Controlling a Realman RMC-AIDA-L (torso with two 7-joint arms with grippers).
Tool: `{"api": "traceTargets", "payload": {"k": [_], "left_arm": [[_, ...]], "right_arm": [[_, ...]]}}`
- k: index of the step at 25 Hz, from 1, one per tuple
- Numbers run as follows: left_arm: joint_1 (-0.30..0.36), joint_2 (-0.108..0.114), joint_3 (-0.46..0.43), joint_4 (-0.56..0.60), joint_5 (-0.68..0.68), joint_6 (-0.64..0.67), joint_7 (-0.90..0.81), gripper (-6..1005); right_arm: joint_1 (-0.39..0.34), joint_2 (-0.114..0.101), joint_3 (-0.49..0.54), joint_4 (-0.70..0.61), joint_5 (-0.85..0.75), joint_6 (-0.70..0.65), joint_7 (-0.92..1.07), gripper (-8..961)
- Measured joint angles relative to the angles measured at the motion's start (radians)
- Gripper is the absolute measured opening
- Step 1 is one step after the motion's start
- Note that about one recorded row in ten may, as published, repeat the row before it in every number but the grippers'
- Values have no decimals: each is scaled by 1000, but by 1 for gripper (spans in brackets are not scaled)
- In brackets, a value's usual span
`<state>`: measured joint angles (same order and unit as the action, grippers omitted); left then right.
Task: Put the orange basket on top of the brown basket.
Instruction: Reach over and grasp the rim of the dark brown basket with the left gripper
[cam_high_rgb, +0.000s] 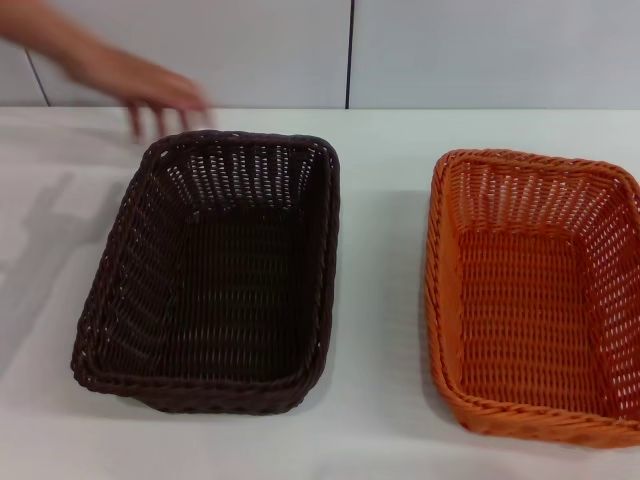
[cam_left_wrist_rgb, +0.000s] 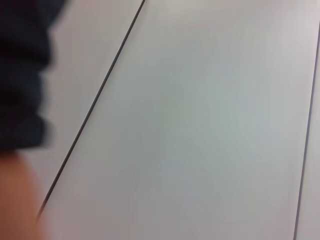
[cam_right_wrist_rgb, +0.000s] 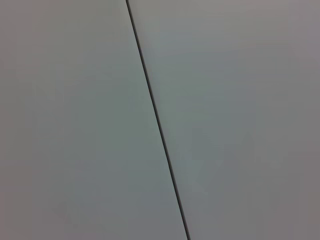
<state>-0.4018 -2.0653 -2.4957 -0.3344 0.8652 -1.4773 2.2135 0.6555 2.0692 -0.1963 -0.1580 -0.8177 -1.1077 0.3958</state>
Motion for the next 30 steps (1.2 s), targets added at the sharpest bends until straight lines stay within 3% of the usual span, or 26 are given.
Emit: {"api": "traceTargets", "payload": {"k": [25,27,28,30], "left_arm": [[-11,7,5,-23,5,33,-43,826],[-14,9,17,-45,8,56,-73,826],[-21,22,91,-174,43,181,-203,826],[-21,22,91,-174,43,181,-203,825]], "right_arm": [[1,0,0,3,23,3,0,546],[-2,0,0,3,25,3,0,546],[-3,0,0,3,28,3,0,546],[-6,0,0,2,40,3,0,546]]}}
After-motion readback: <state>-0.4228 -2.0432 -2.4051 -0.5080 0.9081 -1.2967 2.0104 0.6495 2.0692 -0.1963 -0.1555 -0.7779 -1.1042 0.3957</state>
